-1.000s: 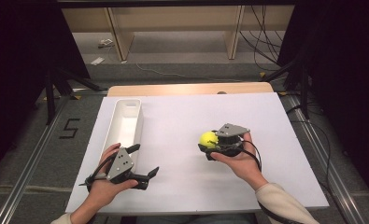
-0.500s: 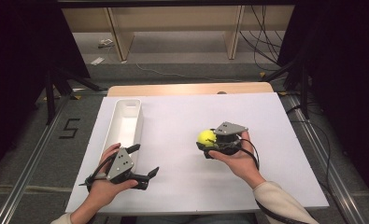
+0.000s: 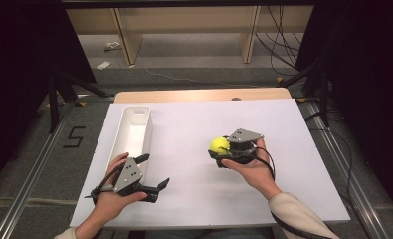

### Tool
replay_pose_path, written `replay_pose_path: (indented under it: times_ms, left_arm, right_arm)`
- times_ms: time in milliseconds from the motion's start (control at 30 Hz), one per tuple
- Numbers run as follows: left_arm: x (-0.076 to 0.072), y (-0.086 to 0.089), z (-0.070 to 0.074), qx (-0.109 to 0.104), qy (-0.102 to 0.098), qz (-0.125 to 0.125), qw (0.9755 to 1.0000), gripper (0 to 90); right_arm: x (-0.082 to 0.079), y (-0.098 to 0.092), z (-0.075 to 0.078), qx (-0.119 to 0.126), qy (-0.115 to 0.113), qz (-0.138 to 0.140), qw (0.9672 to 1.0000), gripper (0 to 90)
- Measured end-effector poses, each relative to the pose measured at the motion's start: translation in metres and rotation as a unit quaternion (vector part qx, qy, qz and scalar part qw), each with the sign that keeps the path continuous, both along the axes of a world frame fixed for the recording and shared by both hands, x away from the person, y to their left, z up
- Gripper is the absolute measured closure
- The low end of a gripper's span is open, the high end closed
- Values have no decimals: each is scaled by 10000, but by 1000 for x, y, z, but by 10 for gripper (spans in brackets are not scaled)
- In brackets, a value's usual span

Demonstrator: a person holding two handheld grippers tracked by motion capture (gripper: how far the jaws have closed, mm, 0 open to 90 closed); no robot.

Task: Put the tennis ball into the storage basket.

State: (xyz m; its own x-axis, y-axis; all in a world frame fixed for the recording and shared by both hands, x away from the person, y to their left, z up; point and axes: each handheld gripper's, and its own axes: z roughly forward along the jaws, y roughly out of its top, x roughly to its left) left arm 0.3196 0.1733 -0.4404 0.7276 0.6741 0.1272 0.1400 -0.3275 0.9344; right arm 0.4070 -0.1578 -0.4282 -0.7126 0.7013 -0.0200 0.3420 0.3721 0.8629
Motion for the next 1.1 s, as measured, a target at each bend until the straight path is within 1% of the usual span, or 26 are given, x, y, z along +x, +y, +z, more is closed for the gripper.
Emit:
replay_pose_path:
  times_ms: [533, 633, 1100]
  left_arm:
    - [0, 0, 0, 7, 3, -5, 10000, 36]
    - [0, 0, 0, 9, 2, -11, 10000, 36]
    - [0, 0, 0, 18, 5, -17, 10000, 37]
  right_arm:
    - [3, 4, -1, 9, 53, 0, 10000, 266]
    - [3, 4, -1, 9, 14, 3, 10000, 266]
    - [6, 9, 0, 21, 20, 33, 10000, 266]
